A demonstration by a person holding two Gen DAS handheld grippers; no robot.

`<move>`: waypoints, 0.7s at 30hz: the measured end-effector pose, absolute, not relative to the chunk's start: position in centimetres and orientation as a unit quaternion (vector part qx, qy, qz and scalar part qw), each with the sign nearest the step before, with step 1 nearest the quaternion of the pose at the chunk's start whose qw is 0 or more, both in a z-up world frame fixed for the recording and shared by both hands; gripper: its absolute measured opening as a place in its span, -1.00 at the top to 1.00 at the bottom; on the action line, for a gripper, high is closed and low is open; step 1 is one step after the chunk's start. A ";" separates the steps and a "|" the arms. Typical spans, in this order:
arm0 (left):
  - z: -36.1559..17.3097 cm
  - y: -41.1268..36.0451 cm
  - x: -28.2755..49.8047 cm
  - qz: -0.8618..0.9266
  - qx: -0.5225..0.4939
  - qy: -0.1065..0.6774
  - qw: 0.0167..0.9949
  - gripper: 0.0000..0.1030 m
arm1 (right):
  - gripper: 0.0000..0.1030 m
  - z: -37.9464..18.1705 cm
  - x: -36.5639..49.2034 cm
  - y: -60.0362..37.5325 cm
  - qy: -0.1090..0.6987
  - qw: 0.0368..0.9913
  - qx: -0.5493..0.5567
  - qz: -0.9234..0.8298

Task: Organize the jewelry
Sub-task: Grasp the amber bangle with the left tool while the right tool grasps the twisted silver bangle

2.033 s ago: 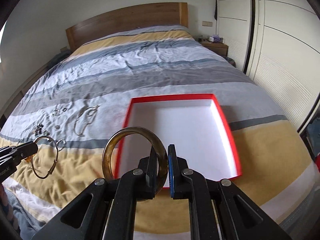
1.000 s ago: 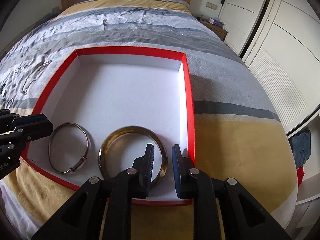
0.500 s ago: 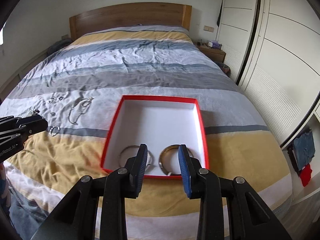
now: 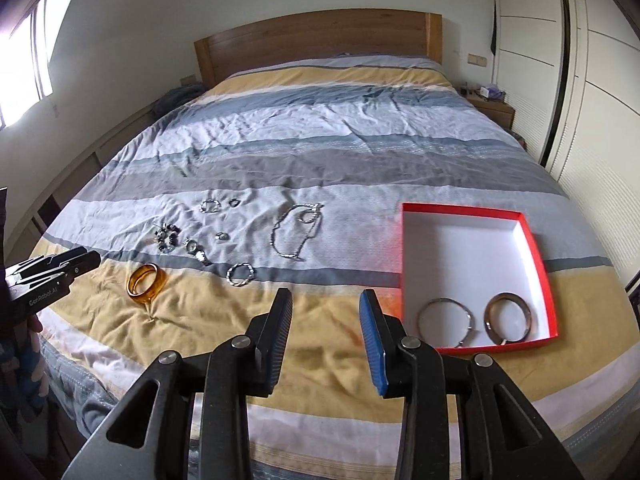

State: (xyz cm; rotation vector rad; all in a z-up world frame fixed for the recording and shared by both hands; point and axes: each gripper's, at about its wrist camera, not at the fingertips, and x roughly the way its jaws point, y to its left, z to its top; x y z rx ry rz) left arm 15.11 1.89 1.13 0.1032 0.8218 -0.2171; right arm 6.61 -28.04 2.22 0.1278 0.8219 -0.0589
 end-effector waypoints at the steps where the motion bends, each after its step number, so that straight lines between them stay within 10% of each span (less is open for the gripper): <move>1: 0.8 3.1 15.5 -0.100 0.044 0.401 0.910 0.22 | 0.20 2.0 7.1 -27.2 0.402 0.913 0.061 -0.023; 21: -9.6 7.2 23.4 -0.113 0.006 0.489 0.865 0.21 | 0.18 -8.8 20.1 -20.2 0.489 0.869 0.069 0.029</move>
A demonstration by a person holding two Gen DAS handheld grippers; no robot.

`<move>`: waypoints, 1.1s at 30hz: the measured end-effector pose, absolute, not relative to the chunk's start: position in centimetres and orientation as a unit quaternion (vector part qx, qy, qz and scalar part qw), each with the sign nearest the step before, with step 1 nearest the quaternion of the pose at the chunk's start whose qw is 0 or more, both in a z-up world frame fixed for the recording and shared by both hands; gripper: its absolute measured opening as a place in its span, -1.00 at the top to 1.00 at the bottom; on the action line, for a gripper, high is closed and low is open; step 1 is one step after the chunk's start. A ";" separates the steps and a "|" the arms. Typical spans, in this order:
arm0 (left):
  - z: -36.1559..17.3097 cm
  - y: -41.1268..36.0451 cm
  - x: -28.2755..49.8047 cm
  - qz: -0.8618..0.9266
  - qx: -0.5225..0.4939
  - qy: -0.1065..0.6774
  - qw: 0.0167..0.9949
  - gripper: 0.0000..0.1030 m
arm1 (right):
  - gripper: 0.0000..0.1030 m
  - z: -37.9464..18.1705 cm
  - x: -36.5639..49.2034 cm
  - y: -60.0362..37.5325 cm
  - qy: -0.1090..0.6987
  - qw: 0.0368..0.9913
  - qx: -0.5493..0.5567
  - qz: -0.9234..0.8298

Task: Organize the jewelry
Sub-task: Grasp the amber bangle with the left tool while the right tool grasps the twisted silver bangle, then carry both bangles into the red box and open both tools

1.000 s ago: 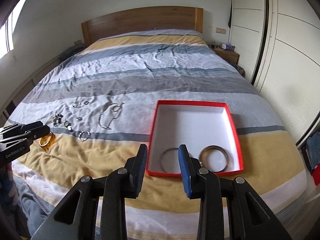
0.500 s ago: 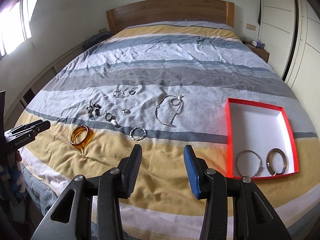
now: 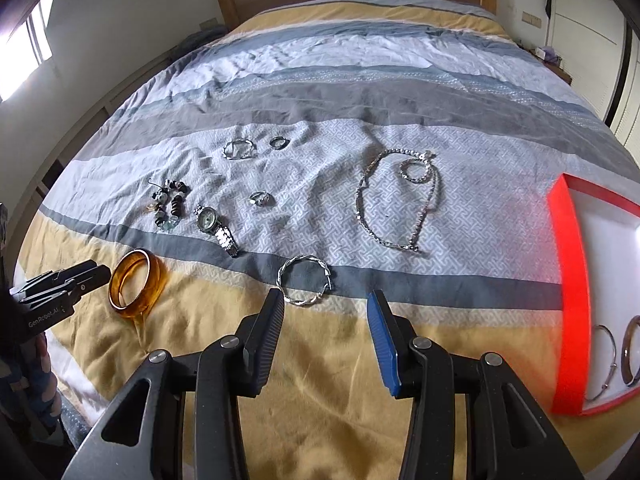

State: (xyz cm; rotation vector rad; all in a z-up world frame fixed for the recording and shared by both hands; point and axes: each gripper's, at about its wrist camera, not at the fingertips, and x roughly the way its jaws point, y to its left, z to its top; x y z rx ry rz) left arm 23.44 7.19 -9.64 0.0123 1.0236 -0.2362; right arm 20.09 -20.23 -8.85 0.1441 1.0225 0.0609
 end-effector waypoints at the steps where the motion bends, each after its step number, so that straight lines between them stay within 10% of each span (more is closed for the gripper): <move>1: -10.1 7.1 23.6 -0.114 0.008 0.492 0.863 0.21 | 0.19 -9.3 20.5 -20.1 0.492 0.867 0.070 0.030; 14: -13.3 6.0 25.1 -0.122 0.040 0.510 0.851 0.28 | 0.58 -14.1 24.3 -19.5 0.527 0.847 0.062 0.031; 19: -12.9 5.2 25.3 -0.111 0.055 0.497 0.859 0.78 | 0.83 -14.4 24.7 -19.5 0.524 0.850 0.057 0.028; 33: -8.4 4.3 22.1 -0.082 0.054 0.462 0.882 0.82 | 0.85 -8.7 19.7 -21.4 0.463 0.883 0.077 0.031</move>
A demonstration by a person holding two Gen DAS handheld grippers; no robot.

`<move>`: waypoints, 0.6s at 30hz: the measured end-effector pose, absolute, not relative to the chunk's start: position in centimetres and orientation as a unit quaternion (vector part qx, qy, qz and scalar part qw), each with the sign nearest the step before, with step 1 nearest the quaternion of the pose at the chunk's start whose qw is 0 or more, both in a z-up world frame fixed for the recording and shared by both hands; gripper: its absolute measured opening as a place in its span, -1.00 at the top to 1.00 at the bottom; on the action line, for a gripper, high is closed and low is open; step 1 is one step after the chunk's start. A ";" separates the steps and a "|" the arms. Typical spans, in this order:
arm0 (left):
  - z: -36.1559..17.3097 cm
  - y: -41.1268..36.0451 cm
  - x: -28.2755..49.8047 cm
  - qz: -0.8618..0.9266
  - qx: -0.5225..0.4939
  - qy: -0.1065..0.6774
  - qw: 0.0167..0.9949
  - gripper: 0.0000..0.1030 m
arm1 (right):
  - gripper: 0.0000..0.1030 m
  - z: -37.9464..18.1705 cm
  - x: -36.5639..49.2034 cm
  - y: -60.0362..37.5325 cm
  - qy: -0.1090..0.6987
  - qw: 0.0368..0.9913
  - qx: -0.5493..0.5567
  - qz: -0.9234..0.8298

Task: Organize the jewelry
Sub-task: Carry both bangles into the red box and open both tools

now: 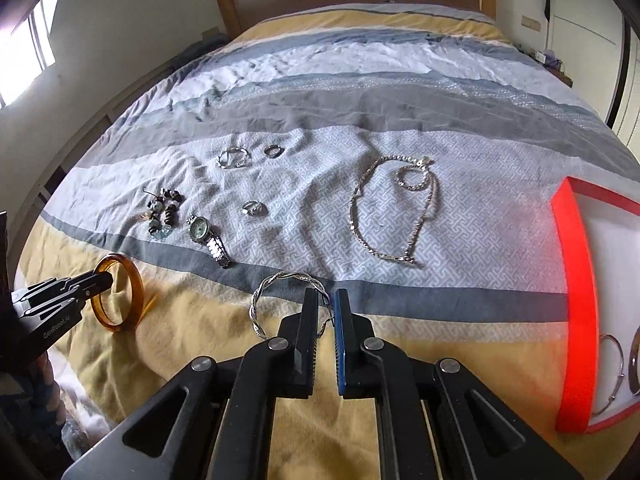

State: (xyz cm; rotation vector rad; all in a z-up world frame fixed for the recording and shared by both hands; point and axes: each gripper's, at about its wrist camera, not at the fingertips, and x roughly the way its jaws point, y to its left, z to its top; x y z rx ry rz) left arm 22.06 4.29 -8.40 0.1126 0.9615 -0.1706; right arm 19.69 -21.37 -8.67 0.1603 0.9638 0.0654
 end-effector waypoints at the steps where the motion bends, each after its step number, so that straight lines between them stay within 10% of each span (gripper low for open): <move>1: -8.0 3.8 21.7 -0.084 0.056 0.458 0.883 0.82 | 0.85 -8.2 19.2 -21.8 0.458 0.885 0.079 0.030; 18: -3.2 -17.7 19.3 -0.241 0.065 0.435 0.865 0.82 | 0.85 -4.0 12.3 -40.2 0.426 0.899 0.076 -0.071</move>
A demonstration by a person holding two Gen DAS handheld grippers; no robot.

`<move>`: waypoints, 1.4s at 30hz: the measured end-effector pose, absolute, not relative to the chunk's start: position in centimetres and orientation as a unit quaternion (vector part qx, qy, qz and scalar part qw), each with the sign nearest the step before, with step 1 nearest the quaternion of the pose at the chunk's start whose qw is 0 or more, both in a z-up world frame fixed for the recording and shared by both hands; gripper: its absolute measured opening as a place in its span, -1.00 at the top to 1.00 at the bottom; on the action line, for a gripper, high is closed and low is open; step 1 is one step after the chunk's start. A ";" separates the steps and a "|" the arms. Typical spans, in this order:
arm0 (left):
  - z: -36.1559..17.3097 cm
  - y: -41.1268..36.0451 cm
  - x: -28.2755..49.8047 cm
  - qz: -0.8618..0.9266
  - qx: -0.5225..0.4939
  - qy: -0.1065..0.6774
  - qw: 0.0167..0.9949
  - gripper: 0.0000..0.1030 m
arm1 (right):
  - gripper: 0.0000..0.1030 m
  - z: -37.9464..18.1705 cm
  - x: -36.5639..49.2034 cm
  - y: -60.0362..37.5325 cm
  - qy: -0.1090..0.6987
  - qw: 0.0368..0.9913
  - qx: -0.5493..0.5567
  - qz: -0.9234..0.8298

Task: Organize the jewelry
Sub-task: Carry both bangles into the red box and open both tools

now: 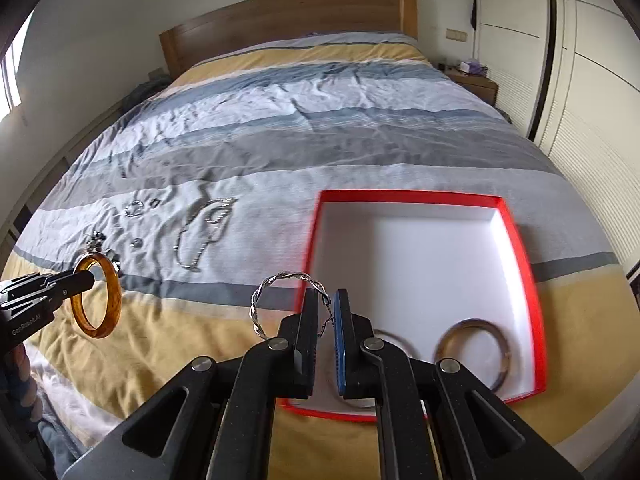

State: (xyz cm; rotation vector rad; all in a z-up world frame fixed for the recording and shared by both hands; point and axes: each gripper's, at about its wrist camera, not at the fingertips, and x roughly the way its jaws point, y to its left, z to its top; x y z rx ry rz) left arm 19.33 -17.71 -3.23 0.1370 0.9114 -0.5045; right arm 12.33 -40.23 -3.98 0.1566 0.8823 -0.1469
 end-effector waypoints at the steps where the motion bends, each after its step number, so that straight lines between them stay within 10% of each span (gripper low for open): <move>1: -3.1 -19.2 19.4 -0.250 0.066 0.433 0.863 0.82 | 0.85 -4.1 12.3 -41.5 0.428 0.897 0.075 -0.077; 16: -8.1 -39.1 23.9 -0.288 0.151 0.444 0.835 0.82 | 0.85 -9.6 19.1 -53.1 0.495 0.864 0.026 -0.089; 42: -6.4 -37.7 23.3 -0.298 0.133 0.445 0.834 0.49 | 0.72 -7.5 17.6 -51.7 0.511 0.852 -0.048 -0.106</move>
